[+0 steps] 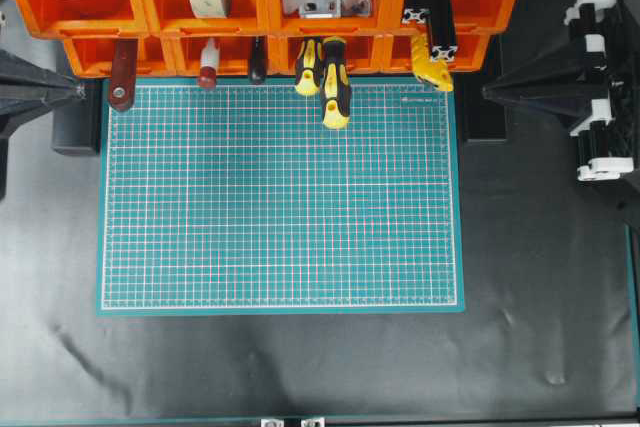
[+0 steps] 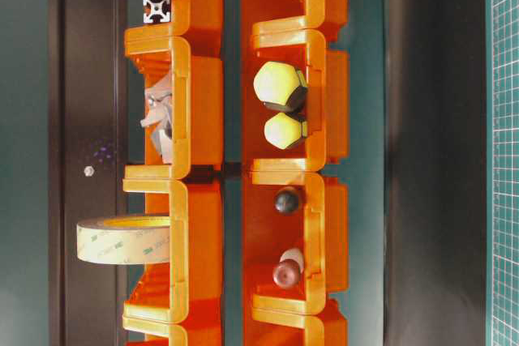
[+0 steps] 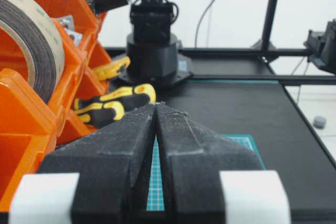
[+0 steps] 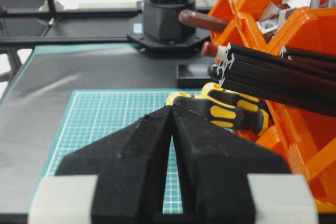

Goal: Pick frame from container rack with right arm.
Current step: 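Start moving the right arm from rest toward the orange rack, then reach the open right gripper to the black extrusion in the rack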

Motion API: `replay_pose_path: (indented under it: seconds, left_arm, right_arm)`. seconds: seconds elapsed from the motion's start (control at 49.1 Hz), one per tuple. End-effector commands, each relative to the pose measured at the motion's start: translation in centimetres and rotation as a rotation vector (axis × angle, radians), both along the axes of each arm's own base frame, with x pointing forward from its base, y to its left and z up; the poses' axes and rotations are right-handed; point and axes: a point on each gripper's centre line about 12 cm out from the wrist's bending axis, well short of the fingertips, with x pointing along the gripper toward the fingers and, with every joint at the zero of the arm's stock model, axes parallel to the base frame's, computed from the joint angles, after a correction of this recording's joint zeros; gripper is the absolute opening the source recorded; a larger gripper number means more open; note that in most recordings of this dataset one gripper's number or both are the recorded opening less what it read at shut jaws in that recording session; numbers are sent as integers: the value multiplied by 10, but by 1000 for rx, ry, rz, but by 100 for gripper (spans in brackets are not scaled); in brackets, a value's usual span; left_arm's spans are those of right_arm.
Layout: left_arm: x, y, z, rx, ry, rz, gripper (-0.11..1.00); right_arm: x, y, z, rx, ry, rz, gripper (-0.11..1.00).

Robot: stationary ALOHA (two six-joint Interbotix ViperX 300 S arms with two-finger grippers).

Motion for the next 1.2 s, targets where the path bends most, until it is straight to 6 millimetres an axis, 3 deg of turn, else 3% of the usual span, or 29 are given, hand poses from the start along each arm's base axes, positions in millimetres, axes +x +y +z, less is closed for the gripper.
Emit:
replay_pose_path:
  seconds: [0.0,0.183,0.407,0.631,0.814,0.998,1.181]
  left_arm:
    - [1,-4,28,14,-63,-23,6]
    - [4,-4,53,15,-72,-21,1]
    - [6,-4,51,14,-8,-22,1]
    - [6,-4,49,14,3,-22,1]
    - [6,-4,49,14,4,-22,1]
    - [6,-3,49,15,6,-17,1]
    - [6,-2,45,14,38,-10,1]
  right_arm:
    - [2,1,12,17,-32,4,2]
    - [6,8,31,73,138,24,1]
    - [8,20,68,72,382,65,1]
    - [31,35,99,-3,575,105,1]
    - [58,46,113,-205,754,76,1]
    - [72,54,128,-442,869,-50,1]
    - [84,66,111,-722,964,-261,1]
